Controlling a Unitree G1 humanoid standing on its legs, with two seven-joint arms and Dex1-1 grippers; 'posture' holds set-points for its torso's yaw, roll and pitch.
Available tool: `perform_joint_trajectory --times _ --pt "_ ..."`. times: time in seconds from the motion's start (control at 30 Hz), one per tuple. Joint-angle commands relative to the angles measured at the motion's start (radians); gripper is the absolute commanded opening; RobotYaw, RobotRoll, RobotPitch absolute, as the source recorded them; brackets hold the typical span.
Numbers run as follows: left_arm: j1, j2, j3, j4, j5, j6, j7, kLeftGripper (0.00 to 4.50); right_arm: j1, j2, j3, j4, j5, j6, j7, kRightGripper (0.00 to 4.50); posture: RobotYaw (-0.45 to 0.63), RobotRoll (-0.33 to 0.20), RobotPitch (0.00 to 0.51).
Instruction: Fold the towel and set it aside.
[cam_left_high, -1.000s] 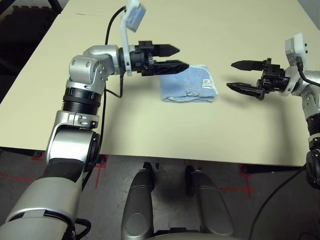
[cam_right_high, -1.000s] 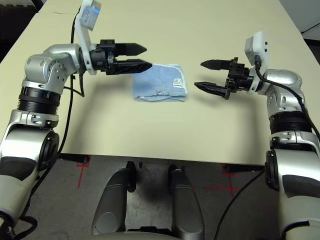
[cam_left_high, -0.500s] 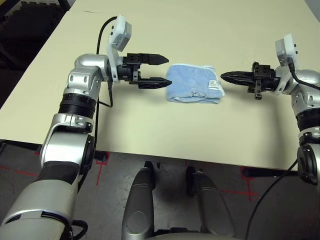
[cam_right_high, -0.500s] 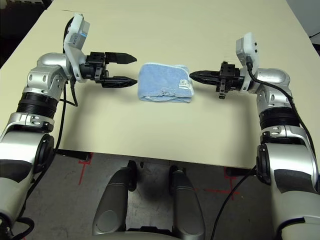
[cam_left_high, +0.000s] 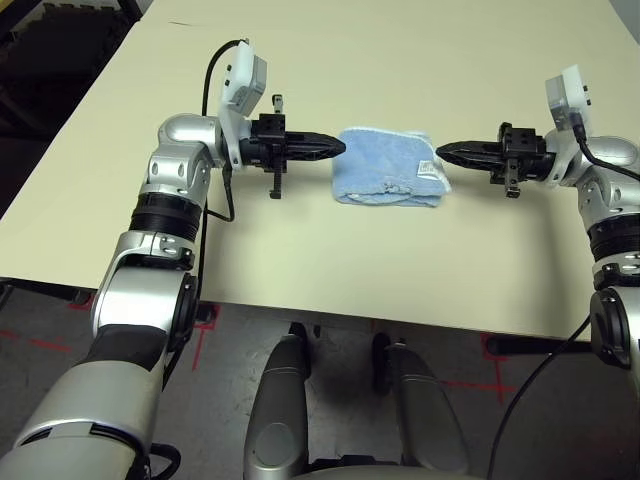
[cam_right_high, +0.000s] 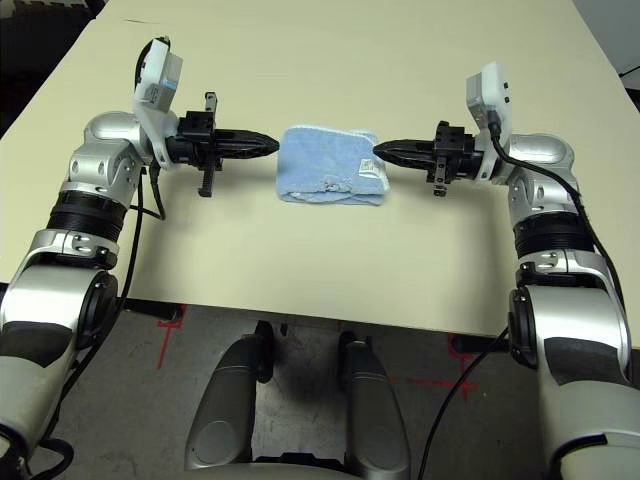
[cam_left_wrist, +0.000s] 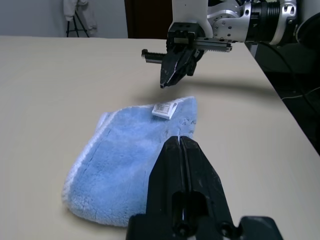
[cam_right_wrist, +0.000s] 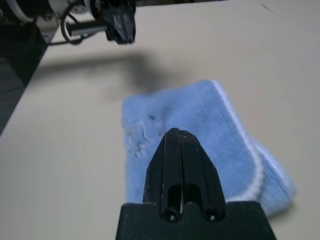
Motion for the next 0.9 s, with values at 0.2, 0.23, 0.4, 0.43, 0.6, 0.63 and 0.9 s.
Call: perform_joint_trajectory --times 0.2,0.23,0.4,0.43,0.6,0.63,0.9 --pt "-0.029 -0.125 -0.023 0.089 0.059 -0.017 0.099 0.03 0.05 0.062 0.041 0.005 -0.036 -0.028 -0.039 0.0 0.09 0.0 0.255" --pt "-0.03 -0.132 -0.026 0.096 0.067 -0.023 0.105 0.03 0.055 0.064 0.045 0.011 -0.04 -0.034 -0.041 0.0 0.09 0.0 0.255" --pt "-0.014 -0.179 -0.07 0.16 0.141 -0.057 0.148 0.03 0.105 0.076 0.055 0.07 -0.072 -0.074 -0.078 0.0 0.08 0.0 0.259" --pt "-0.011 -0.182 -0.076 0.172 0.152 -0.063 0.15 0.03 0.111 0.077 0.056 0.08 -0.077 -0.079 -0.086 0.0 0.07 0.0 0.261" --pt "-0.002 -0.177 -0.118 0.241 0.23 -0.091 0.177 0.03 0.11 0.082 0.052 0.139 -0.103 -0.124 -0.129 0.0 0.07 0.0 0.264" --pt "-0.006 -0.177 -0.121 0.262 0.245 -0.095 0.199 0.03 0.108 0.083 0.052 0.146 -0.104 -0.129 -0.133 0.0 0.06 0.0 0.265" --pt "-0.041 -0.152 -0.117 0.354 0.299 -0.109 0.292 0.03 0.09 0.091 0.057 0.196 -0.121 -0.167 -0.154 0.0 0.06 0.0 0.266"
